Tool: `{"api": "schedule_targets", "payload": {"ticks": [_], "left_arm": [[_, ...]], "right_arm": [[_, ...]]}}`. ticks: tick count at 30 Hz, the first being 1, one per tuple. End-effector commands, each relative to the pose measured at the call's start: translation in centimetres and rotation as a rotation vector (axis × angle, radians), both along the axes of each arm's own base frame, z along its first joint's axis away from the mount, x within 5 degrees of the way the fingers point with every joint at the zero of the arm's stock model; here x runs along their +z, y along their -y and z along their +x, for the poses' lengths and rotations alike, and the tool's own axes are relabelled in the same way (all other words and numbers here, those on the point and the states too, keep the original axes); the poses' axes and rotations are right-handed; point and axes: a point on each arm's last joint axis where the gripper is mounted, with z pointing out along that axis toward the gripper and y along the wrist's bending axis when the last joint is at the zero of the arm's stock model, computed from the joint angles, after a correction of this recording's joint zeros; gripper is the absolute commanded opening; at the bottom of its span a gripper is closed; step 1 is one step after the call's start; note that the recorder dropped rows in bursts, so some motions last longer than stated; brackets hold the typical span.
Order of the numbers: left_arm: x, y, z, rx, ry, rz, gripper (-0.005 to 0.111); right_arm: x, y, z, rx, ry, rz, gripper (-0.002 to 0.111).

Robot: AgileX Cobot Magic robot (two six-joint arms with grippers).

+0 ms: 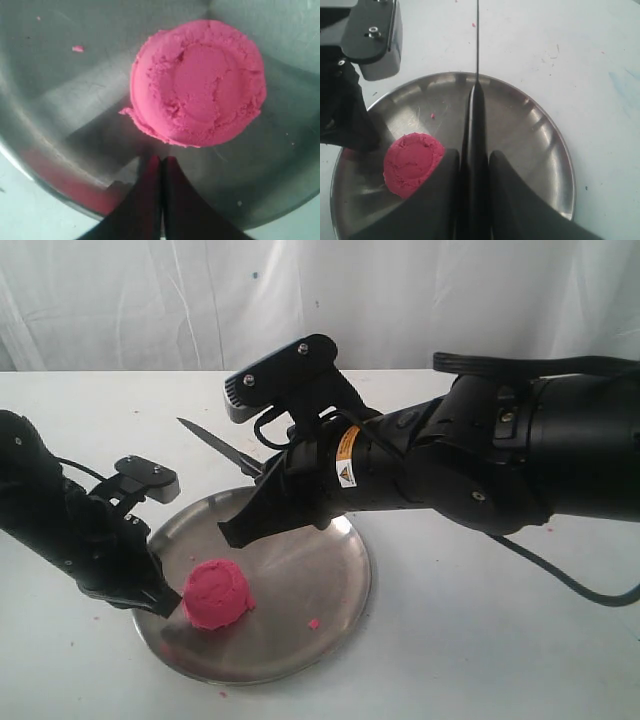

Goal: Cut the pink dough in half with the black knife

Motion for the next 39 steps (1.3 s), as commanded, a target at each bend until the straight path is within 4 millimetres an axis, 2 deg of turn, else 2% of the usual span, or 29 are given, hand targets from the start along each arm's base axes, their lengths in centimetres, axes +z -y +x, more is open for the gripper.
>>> {"api": "schedule_targets", "payload": {"ticks": [1,12,17,24,31,35,39], "left_arm": [[-0.9,0.7,-0.2,-0.001,-0.052,-0.007,0.000],[-1.7,1.0,0.4,0.055,-0.044,-0.030,0.000],[-1.6,2.1,0.4,0.040,0.007,-0.021,0.000],[-0.6,2.8,1.9,0.045,0.031,-0.057,0.000],[-1.0,3.4,3.1,0.035,0.002,-0.071,0.000],[-0.2,3.0,2.9,-0.002,0.030,-0.030,0.000],[1.5,1.9,2.3,0.003,0.053,0.071,0.000]], "right_arm": [[0.4,0.2,0.1,0.006,0.026,0.017,0.000],[1.0,0.3,0.0,0.007,0.042,0.035,0.000],[1.1,0.3,-0.1,0.007,0.044,0.037,0.000],[1.1,0.4,-0.1,0.005,0.038,0.030,0.000],[1.0,0.4,-0.1,0.002,0.032,0.021,0.000],[1.0,0.7,-0.2,-0.006,0.020,0.003,0.000],[1.3,1.3,-0.5,-0.016,0.007,-0.043,0.000]]}}
